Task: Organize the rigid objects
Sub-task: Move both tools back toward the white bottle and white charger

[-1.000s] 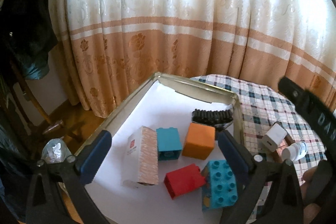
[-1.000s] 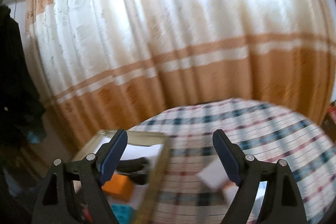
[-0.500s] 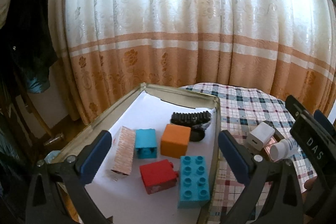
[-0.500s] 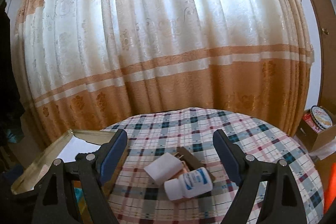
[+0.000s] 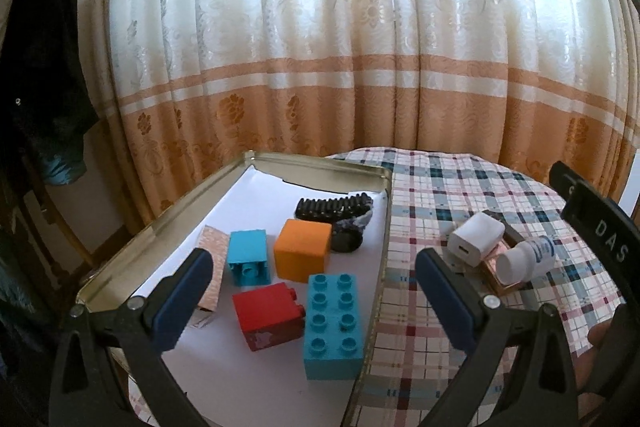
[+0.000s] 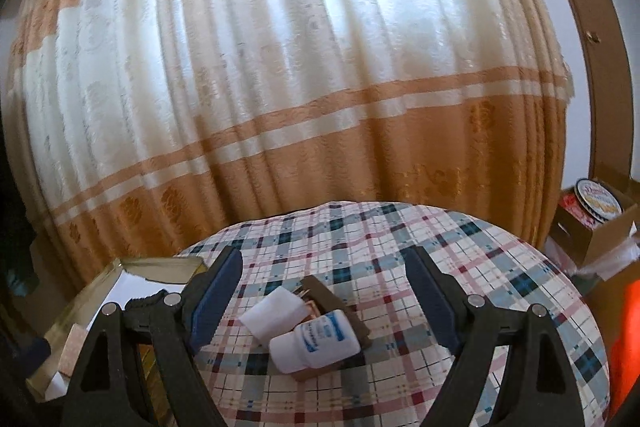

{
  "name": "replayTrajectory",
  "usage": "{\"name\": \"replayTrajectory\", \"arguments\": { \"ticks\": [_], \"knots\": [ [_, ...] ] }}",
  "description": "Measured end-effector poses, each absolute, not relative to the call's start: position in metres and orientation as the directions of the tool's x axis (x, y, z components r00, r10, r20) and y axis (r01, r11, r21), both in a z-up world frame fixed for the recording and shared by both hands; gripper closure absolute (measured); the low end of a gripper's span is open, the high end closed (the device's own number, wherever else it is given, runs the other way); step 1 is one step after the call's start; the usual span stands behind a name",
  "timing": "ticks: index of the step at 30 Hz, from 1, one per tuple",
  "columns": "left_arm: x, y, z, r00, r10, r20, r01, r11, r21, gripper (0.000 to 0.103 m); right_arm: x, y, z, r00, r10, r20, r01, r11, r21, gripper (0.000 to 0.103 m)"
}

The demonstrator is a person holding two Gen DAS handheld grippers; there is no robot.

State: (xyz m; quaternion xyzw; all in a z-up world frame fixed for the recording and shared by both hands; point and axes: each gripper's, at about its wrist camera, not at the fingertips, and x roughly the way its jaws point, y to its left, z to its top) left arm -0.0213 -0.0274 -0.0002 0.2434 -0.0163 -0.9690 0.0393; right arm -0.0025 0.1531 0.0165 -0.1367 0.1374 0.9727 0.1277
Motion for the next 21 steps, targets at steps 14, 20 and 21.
{"name": "replayTrajectory", "arguments": {
  "ticks": [14, 20, 21],
  "knots": [
    [-0.021, -0.024, -0.004, -0.866, -0.064, -0.497, 0.050, -0.998, 0.040, 0.000, 0.010, 0.171, 0.025, -0.923, 0.280, -0.264, -0.338, -0.917, 0.210, 0.017],
    [-0.021, -0.017, -0.005, -0.860, -0.050, -0.509, 0.033, -0.999, 0.044, 0.000, 0.016, 0.183, 0.027, -0.908, 0.324, -0.265, -0.370, -0.918, 0.142, 0.017],
    [-0.020, -0.017, -0.005, -0.860, -0.049, -0.509, 0.030, -0.999, 0.045, 0.000, 0.017, 0.185, 0.027, -0.902, 0.336, -0.272, -0.381, -0.915, 0.131, 0.017]
  ]
}}
